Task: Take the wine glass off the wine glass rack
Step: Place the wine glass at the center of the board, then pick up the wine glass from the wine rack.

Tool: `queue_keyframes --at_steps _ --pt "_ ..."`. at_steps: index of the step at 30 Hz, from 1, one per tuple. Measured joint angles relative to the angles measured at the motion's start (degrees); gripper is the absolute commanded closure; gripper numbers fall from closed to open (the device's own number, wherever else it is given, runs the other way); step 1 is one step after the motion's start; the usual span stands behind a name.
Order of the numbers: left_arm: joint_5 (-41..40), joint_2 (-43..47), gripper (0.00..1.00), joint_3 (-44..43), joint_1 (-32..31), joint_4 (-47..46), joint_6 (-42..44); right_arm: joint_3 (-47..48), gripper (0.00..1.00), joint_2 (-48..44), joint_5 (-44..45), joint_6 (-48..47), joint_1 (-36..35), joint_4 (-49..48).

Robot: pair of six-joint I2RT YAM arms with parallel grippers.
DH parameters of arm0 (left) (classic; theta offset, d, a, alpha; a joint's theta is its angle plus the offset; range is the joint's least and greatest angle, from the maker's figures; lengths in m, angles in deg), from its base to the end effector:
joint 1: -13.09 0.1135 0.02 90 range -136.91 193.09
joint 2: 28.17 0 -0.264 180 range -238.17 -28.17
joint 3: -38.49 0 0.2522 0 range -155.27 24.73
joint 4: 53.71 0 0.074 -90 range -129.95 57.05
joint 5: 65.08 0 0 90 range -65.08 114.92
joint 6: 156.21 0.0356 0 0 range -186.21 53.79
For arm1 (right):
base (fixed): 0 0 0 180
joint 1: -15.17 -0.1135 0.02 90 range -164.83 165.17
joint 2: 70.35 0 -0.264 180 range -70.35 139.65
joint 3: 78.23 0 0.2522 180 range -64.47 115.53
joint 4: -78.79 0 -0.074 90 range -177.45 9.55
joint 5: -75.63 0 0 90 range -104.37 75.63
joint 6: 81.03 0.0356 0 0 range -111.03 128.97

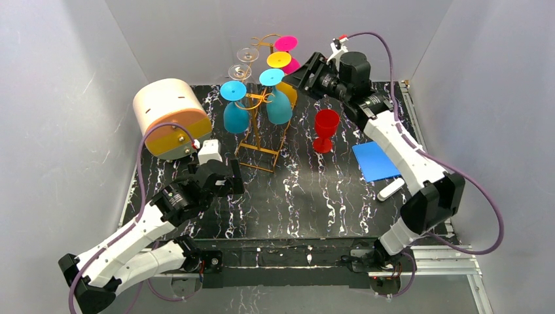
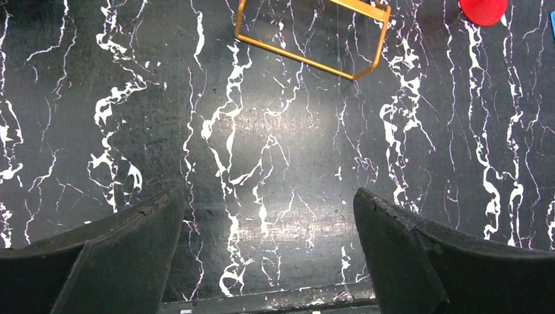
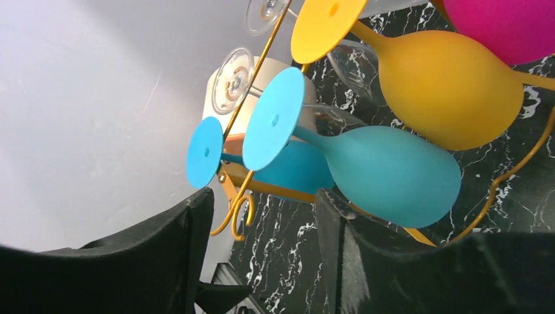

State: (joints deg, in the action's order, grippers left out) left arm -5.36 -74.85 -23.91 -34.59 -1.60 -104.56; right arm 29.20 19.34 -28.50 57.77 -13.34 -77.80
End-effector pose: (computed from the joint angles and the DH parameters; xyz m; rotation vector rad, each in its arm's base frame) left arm 0.1250 -0.1106 0.3118 -0.1156 2.1209 -0.3090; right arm 0.3181 0.1827 0.4436 0.1187 1.8155 1.1977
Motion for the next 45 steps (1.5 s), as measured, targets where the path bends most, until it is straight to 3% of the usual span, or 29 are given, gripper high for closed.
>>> queue_keyframes --at_steps 12,26,37,45 --pt "1.33 0.76 0.02 0.0 0.0 0.92 -0.46 8.92 0.5 12.66 -4.0 7.23 1.99 -1.88" --pt "1.99 0.76 0.02 1.25 0.0 0.94 -0.46 12.96 0.77 16.59 -9.46 12.02 2.84 -2.51" --pt "1.99 0.76 0.02 1.27 0.0 1.01 -0.42 12.96 0.74 16.59 -9.92 14.47 2.95 -1.7" --pt "2.01 0.76 0.02 1.27 0.0 1.16 -0.44 12.96 0.84 16.46 -9.38 15.02 2.95 -0.63"
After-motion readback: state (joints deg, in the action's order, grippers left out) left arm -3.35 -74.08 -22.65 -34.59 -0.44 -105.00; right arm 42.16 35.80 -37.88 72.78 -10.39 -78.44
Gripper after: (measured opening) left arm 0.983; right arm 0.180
